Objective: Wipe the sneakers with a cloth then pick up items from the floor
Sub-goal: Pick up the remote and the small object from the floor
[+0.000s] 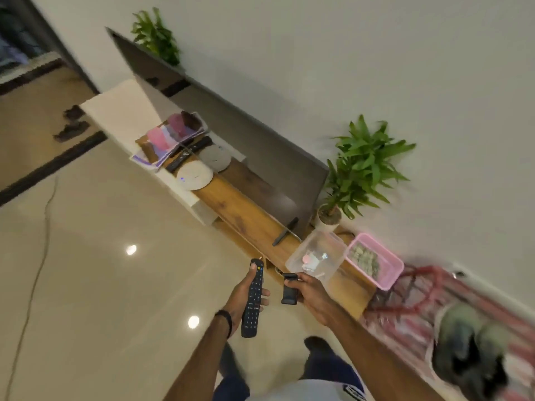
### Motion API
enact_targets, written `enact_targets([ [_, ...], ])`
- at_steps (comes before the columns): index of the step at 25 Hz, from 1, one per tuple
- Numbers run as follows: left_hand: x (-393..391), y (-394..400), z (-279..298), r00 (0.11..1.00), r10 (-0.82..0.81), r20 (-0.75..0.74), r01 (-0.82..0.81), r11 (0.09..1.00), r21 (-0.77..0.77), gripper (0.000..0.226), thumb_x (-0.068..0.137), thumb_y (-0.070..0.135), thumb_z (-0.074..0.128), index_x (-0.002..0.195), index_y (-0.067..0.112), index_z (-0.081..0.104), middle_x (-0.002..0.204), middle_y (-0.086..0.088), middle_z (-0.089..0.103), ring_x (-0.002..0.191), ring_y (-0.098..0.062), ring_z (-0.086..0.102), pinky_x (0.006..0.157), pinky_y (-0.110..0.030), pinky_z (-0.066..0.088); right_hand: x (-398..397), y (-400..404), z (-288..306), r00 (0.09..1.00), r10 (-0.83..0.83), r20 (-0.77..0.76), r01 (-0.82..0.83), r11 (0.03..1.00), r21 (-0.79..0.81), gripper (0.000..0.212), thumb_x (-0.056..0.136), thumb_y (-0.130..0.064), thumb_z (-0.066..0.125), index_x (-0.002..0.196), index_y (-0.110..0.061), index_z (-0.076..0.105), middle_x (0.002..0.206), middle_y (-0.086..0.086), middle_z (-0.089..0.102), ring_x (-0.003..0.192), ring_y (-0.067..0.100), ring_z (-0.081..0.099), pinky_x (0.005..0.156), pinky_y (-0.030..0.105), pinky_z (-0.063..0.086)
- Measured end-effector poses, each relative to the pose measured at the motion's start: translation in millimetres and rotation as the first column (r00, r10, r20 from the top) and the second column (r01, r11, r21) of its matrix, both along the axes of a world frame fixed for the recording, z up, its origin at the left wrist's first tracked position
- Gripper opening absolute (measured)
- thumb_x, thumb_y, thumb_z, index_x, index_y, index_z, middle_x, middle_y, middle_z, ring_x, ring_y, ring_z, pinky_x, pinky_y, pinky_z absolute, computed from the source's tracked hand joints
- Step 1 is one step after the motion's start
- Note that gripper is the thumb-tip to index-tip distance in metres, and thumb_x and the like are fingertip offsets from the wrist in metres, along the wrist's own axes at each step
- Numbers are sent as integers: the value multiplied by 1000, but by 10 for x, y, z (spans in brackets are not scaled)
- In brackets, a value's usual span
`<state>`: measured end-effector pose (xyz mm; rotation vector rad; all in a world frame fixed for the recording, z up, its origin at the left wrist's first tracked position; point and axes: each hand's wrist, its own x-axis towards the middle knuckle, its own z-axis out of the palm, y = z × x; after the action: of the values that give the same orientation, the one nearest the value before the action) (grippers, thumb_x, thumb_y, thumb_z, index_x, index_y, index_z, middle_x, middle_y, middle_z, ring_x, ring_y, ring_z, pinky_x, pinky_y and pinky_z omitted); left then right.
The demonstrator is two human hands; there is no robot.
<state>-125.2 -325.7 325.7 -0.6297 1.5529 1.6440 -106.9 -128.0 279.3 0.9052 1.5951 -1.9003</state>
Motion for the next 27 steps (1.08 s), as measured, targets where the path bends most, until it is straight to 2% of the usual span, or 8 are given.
enact_targets([
  [2, -178, -200, 48, 991, -136, 13, 135, 991, 17, 75, 86, 73, 45, 123, 9, 60, 98, -16, 70, 81, -26, 65, 73, -36, 53, 62, -171, 67, 984, -177, -7, 177, 984, 7, 24, 86, -6, 74, 110, -5, 70, 102, 15, 70, 91, 25, 67, 77, 36, 59],
  [5, -479, -368, 33, 954, -298, 15, 298, 954, 25, 68, 92, 68, 43, 124, 10, 59, 97, -16, 69, 77, -24, 65, 69, -35, 52, 166, -366, 145, 927, -374, -24, 374, 927, -22, 24, 87, -4, 73, 111, -3, 70, 103, 16, 70, 94, 27, 67, 88, 44, 59],
  [10, -857, -188, -61, 808, -589, 22, 589, 808, 2, 60, 94, 64, 48, 122, 12, 59, 97, -15, 70, 80, -25, 65, 71, -35, 52, 371, -547, 79, 767, -641, -36, 641, 768, -13, 25, 85, -6, 75, 108, -1, 71, 108, 19, 73, 102, 33, 70, 91, 44, 58],
  [14, -1115, 7, -235, 694, -720, 14, 719, 692, -60, 45, 100, 50, 51, 125, 13, 57, 97, -14, 74, 80, -25, 67, 69, -34, 54, 435, -725, -15, 585, -811, 5, 810, 583, -60, 22, 87, 0, 72, 108, 0, 69, 101, 18, 71, 89, 28, 71, 78, 39, 60],
  [17, -1259, 50, -331, 603, -798, -2, 792, 599, -117, 32, 103, 31, 53, 126, 10, 55, 100, -13, 75, 83, -26, 70, 70, -34, 55, 445, -851, 8, 475, -880, 22, 879, 473, -56, 20, 89, 1, 69, 109, 0, 68, 103, 20, 73, 92, 31, 72, 72, 36, 60],
  [22, -1424, 30, -630, 468, -883, 46, 877, 457, -151, 26, 103, 26, 53, 127, 16, 52, 105, -6, 76, 97, -27, 73, 95, -47, 55, 465, -1063, -136, 381, -925, 3, 925, 381, 4, 17, 92, -3, 68, 108, -4, 68, 100, 22, 72, 90, 27, 72, 78, 37, 60],
  [24, -1500, 1, -762, 397, -915, 70, 912, 385, -142, 21, 104, 26, 51, 124, 20, 53, 107, -5, 76, 97, -25, 73, 93, -46, 56, 424, -1203, -263, 353, -935, -10, 934, 352, 56, 15, 91, -8, 70, 107, -8, 69, 100, 18, 73, 93, 26, 71, 86, 39, 60],
  [27, -1621, -61, -1050, 314, -946, 82, 942, 299, -155, 17, 104, 27, 53, 120, 22, 55, 105, -9, 75, 90, -24, 75, 83, -40, 57, 321, -1462, -420, 239, -971, 7, 970, 239, 54, 17, 93, -7, 69, 110, -8, 69, 100, 19, 71, 94, 28, 69, 76, 37, 61],
])
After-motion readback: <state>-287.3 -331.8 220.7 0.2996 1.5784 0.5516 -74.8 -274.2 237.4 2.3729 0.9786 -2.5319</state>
